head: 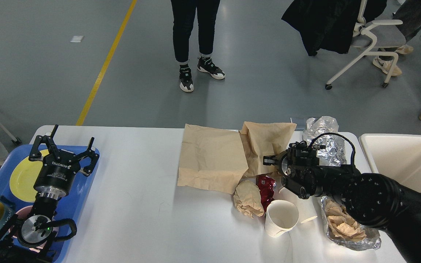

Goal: Tidy desktop
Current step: 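Lift the brown paper bag and carry it toward the white bin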

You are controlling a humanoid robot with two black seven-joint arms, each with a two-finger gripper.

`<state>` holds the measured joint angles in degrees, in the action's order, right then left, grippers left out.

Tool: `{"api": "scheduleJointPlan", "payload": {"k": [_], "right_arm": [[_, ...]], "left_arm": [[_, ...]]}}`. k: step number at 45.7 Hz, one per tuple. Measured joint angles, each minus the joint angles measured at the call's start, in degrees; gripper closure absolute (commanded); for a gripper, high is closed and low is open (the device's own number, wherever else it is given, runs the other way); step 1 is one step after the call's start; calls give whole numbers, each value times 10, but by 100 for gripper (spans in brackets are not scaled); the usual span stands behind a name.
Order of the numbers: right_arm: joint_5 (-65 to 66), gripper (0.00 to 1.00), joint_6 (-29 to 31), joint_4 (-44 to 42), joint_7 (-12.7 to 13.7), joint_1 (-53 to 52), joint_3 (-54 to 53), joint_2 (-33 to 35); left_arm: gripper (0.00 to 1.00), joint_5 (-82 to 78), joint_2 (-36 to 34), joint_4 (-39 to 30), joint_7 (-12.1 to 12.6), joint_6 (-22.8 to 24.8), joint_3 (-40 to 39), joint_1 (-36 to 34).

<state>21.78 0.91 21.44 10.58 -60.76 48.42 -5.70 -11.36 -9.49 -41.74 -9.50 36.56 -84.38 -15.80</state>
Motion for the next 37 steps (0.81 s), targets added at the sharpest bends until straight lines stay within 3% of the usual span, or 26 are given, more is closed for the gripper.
{"api": "scheduleJointPlan", "payload": {"k": [8, 20, 37], "right_arm": [[-22, 100, 49, 135, 0, -124, 4, 74], [-41, 100, 186, 303, 1, -339, 51, 167], [-87, 100, 328, 589, -9, -713, 241, 259]], "left_arm": [[4, 0, 0, 0, 0, 0, 0, 0], [4, 0, 0, 0, 0, 0, 0, 0], [4, 0, 0, 0, 0, 0, 1, 0]]}}
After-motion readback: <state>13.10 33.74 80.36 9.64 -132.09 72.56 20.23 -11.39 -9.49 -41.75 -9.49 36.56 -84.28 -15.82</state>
